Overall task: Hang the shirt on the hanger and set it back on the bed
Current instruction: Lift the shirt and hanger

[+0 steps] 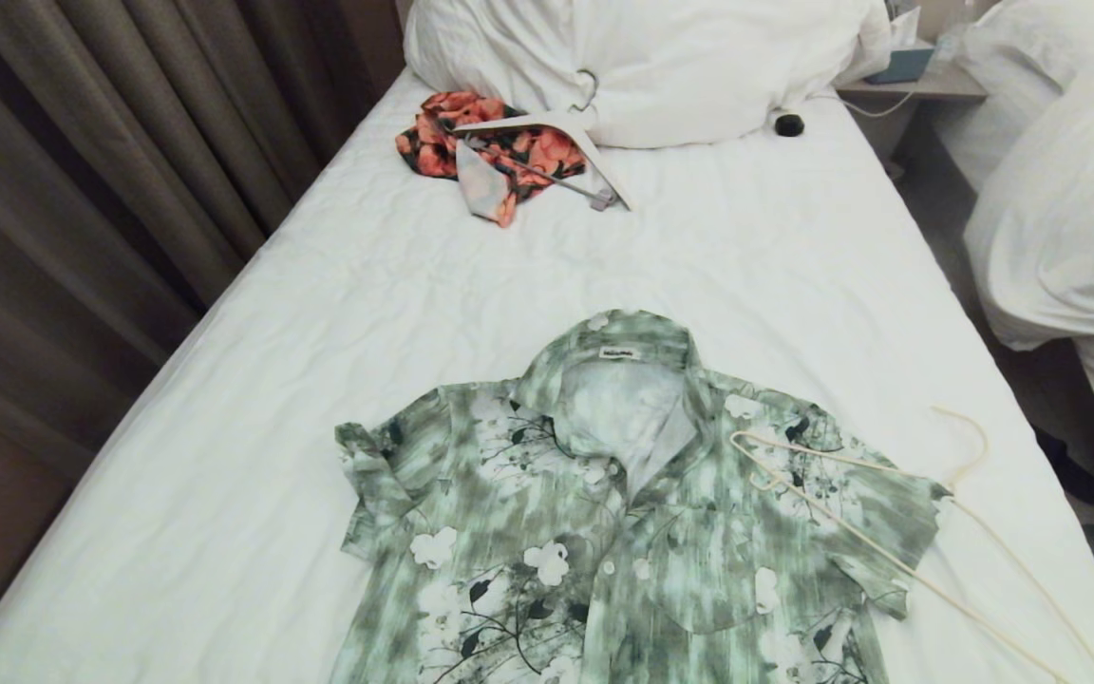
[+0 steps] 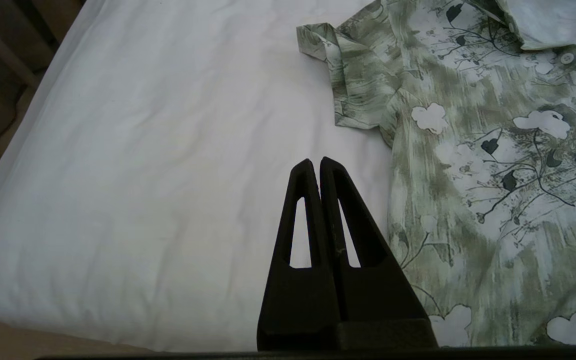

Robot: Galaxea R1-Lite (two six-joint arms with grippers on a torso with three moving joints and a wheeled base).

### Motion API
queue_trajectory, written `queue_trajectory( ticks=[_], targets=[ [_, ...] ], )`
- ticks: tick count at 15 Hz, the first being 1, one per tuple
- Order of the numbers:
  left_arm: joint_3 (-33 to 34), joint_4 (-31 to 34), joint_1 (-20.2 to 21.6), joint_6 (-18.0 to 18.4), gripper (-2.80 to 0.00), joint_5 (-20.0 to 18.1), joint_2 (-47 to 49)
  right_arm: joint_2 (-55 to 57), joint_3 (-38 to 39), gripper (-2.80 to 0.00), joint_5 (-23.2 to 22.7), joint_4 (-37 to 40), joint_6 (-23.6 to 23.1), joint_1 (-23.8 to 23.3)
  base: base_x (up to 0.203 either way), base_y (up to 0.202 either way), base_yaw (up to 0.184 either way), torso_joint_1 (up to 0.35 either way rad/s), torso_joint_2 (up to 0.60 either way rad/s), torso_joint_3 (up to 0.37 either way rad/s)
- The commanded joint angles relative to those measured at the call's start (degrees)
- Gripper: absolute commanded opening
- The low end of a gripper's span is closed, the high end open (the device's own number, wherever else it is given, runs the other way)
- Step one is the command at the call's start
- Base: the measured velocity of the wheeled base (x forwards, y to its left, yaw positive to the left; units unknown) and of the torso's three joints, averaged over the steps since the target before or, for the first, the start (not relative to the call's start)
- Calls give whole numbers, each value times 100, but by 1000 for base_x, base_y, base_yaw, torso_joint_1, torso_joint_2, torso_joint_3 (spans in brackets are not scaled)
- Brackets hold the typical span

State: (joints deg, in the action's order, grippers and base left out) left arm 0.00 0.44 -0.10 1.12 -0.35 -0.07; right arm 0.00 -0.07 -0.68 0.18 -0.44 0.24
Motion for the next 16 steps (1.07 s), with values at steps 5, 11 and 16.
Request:
queue_trajectory(
  ticks=[5, 11, 16],
  targets=[
    [3, 0, 1, 2, -280, 0, 7, 15, -100, -280, -25, 41, -138, 2, 0, 0, 0, 0, 0, 0],
    [7, 0, 1, 2, -280, 0, 7, 1484, -1300, -280, -108, 365, -194, 10, 0, 0, 0, 0, 0, 0],
    [0, 0, 1, 2, -280, 0, 7, 3814, -2461, -280, -214, 369, 864, 21, 0, 0, 0, 0, 0, 0]
  ],
)
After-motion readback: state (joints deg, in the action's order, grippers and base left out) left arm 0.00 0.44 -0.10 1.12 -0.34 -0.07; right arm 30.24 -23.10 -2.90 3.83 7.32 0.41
